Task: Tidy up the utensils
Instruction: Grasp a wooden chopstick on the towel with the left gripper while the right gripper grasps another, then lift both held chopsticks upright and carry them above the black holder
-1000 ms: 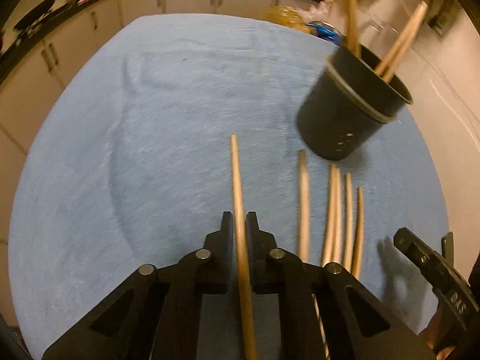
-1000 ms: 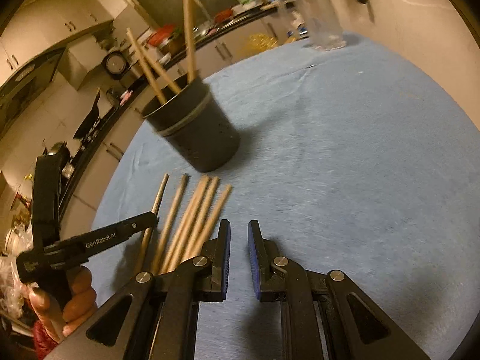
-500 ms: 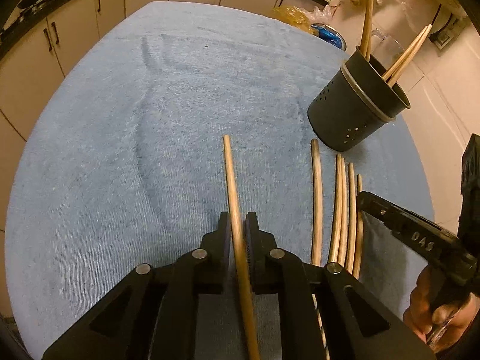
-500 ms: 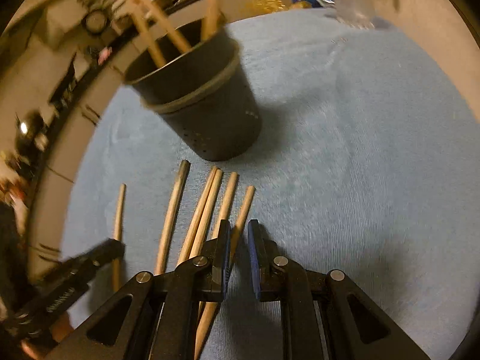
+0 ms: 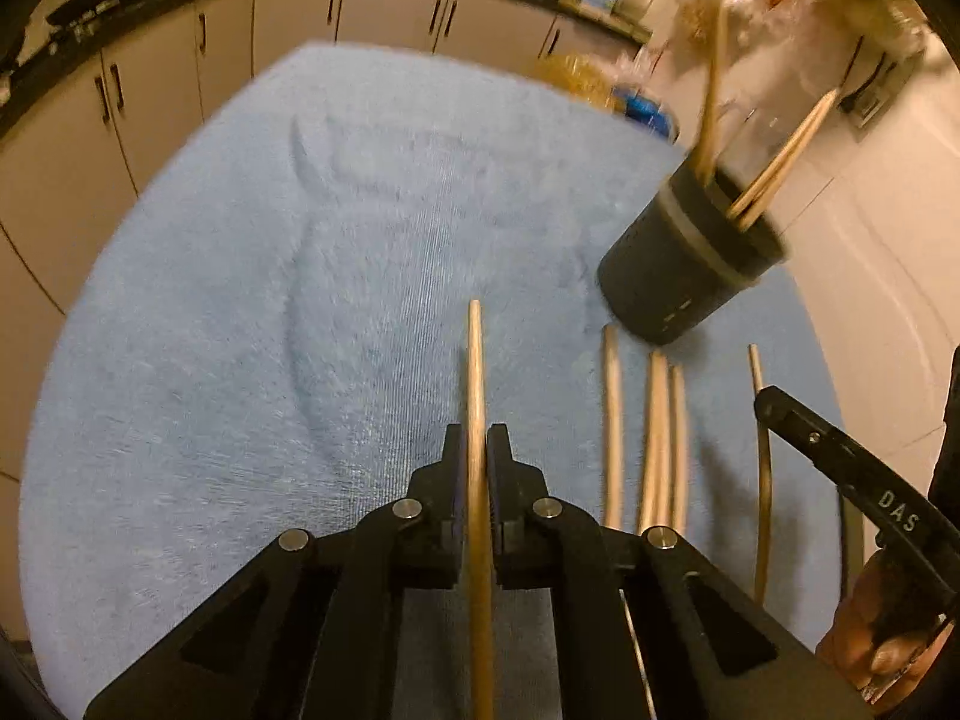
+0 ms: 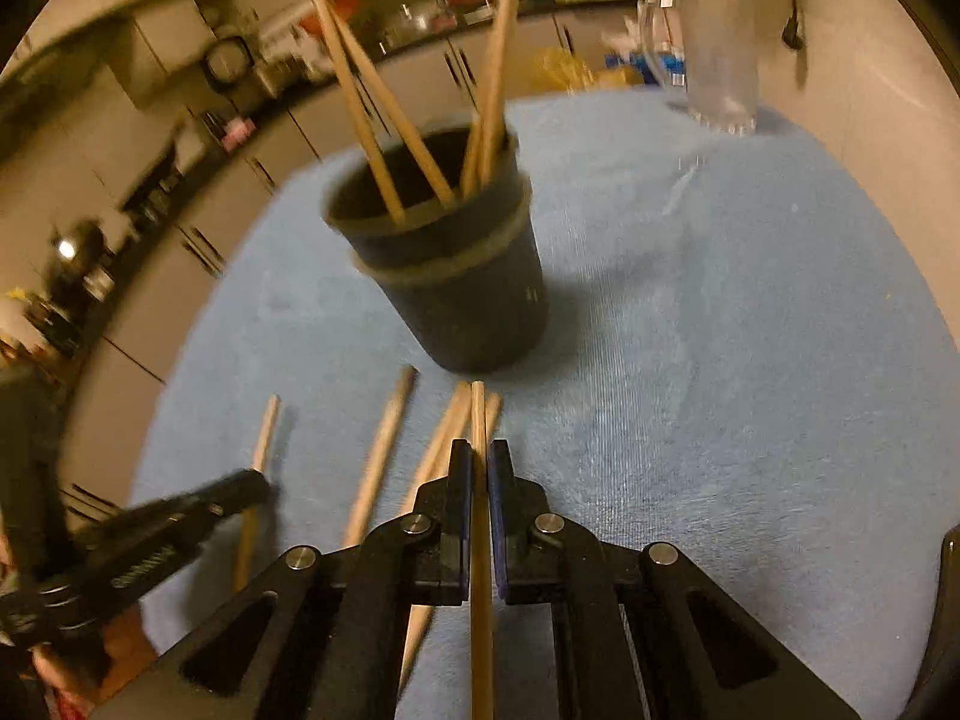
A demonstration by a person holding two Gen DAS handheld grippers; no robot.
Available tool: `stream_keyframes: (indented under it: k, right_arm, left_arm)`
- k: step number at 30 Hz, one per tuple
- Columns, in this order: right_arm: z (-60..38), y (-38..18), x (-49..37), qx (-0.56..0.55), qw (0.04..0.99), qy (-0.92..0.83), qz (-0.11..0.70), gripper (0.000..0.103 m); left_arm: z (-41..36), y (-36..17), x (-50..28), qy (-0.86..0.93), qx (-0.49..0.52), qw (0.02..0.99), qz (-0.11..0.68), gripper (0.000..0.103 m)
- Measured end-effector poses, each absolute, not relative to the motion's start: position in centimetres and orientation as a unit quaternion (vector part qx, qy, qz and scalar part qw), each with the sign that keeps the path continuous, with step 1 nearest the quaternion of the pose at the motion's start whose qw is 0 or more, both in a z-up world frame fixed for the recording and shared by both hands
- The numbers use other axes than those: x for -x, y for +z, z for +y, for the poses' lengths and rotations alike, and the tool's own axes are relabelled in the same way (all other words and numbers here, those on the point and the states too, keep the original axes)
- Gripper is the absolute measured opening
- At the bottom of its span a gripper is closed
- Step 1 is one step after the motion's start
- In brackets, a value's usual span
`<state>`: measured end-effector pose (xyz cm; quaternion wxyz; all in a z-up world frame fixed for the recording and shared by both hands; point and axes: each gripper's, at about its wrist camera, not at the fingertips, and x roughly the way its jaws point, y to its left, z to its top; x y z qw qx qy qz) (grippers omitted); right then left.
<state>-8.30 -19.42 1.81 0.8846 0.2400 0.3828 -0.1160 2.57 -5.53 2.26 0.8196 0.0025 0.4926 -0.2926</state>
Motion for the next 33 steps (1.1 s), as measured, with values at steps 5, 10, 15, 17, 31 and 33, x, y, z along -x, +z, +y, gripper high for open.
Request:
stream_keyframes:
  k: [5, 10, 15, 17, 31, 33]
  right_arm:
    - [-18.7, 5.1, 11.5, -0.239, 0.915, -0.102, 0.309, 0.005]
    - [-17.8, 7.2, 14.5, -0.233, 0.935, -0.088, 0.251, 0.005]
    - [-17.2, 8.8, 16.7, -0.216, 0.950, -0.084, 0.212, 0.005]
    - [-17.2, 9.1, 17.4, -0.216, 0.952, -0.081, 0.203, 0.005]
    - [-17.1, 10.6, 20.3, -0.215, 0.960, -0.077, 0.165, 0.005]
    - [-17.2, 10.8, 20.4, -0.214, 0.960, -0.077, 0.162, 0.005]
  left_arm:
    - [-3.9, 6.0, 0.3, -0.301, 0.005, 0.848, 0.437, 0.006]
    - [-3.0, 9.6, 3.2, -0.313, 0.009, 0.866, 0.389, 0.006]
    - [-3.2, 11.4, 4.3, -0.319, 0.006, 0.872, 0.371, 0.006]
    - [-3.2, 11.9, 4.9, -0.322, 0.005, 0.873, 0.366, 0.006]
    - [-2.6, 13.2, 6.6, -0.325, 0.000, 0.881, 0.344, 0.006]
    - [-2.5, 13.4, 6.7, -0.325, 0.002, 0.882, 0.342, 0.006]
